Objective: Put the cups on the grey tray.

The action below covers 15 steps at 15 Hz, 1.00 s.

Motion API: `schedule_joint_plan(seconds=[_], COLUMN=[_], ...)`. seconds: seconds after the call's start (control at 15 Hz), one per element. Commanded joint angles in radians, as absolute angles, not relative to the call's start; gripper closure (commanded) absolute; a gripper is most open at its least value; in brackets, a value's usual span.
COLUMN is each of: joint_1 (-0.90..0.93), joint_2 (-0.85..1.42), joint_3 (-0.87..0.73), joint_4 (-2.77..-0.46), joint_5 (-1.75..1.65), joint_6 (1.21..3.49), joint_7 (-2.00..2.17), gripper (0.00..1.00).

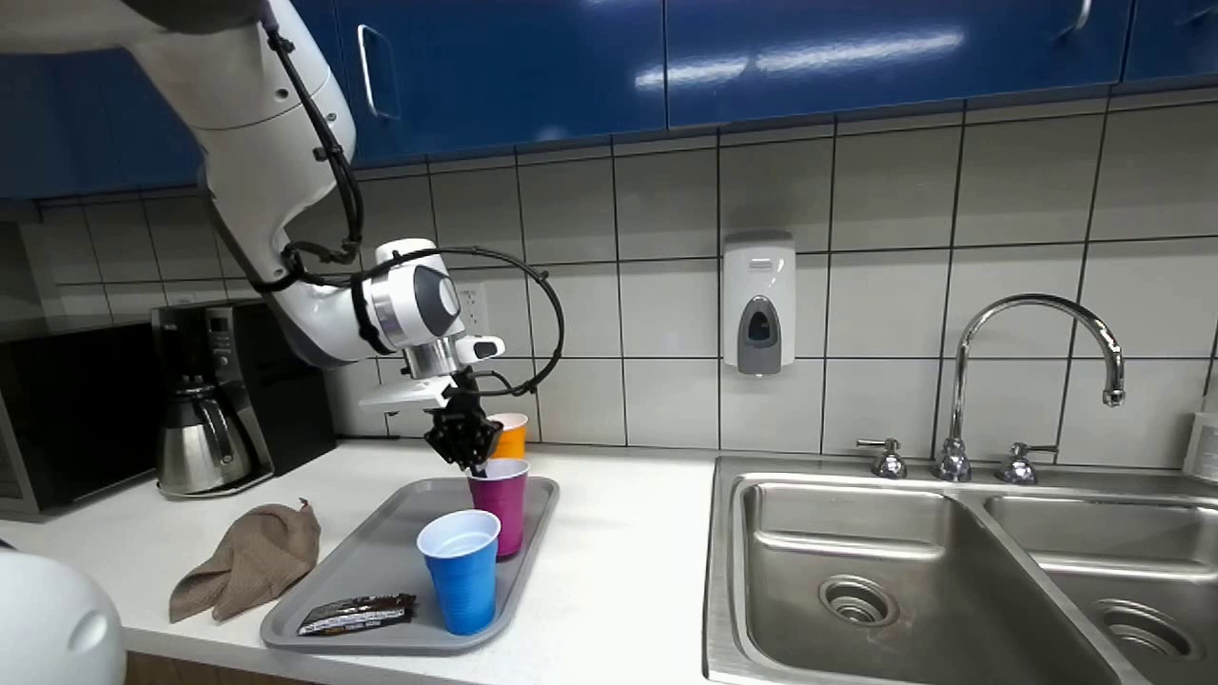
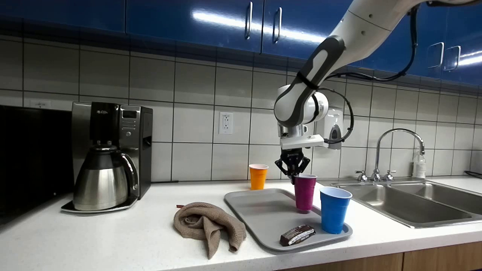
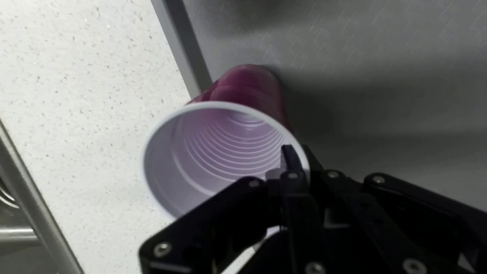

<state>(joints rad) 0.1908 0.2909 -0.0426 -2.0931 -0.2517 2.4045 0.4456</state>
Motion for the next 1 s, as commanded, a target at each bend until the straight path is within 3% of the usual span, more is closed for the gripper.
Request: schedule_joint_plan(seconds=[0.0, 0.47, 0.6, 0.93], joint_1=[0.188, 0.195, 0.199, 0.197], joint_2=[0.264, 0.26, 0.255, 0.249], joint_3=[-0.035, -0.041, -0.044, -0.042], joint_4=[-2.139, -2.179, -2.182, -2.175], joint_5=[-0.277, -0.296, -0.304, -0.292], joint_6=[2.46, 2.548, 2.541, 2.52], joint_7=[0.443, 0.452, 0.458, 0.457], gripper=[0.99, 0.99, 0.7, 0.33])
